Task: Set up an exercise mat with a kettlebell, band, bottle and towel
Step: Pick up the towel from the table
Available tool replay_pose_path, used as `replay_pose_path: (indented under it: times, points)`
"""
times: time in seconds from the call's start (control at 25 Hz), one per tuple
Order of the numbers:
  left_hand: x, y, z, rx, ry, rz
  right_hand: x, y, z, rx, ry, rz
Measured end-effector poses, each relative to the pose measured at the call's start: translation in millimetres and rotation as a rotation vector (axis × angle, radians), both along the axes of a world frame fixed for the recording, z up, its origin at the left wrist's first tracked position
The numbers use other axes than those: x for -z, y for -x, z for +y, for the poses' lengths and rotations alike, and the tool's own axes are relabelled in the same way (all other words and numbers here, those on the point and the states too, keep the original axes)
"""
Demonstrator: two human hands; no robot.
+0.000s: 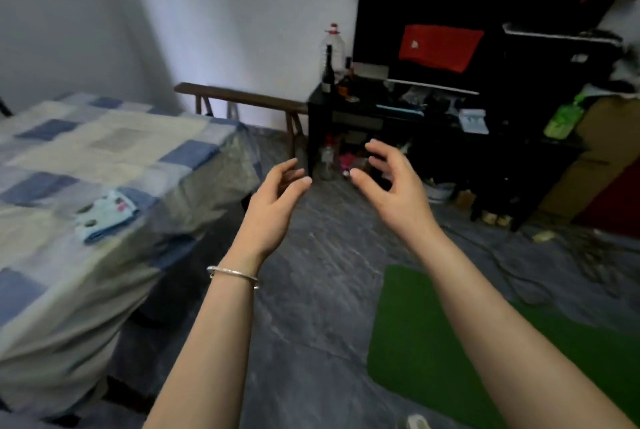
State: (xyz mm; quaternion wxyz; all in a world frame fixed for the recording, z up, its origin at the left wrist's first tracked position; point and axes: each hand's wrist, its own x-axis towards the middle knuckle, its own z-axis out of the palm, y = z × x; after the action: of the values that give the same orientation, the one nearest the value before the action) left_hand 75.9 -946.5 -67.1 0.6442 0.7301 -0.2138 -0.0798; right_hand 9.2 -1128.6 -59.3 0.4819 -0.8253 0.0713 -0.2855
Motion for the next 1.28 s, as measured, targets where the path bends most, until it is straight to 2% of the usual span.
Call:
replay_pose_path:
  times: [0.36,0.72,0.96,1.28]
  points:
    - [-24,-106,143,-0.363,-0.018,0.021,-10,-155,124,-0.248,-0.109,0.024]
    - [-7,-224,247,-0.751,-0.048,0.052,3,-328,229,-0.483,-0.165,0.076]
    - [29,-292,288,-0.866,-0.152,0.203,40,-420,292,-0.613,-0.130,0.212]
    - [112,-355,353,-0.935,-0.200,0.475,126,-492,361,-0.572,0.014,0.486]
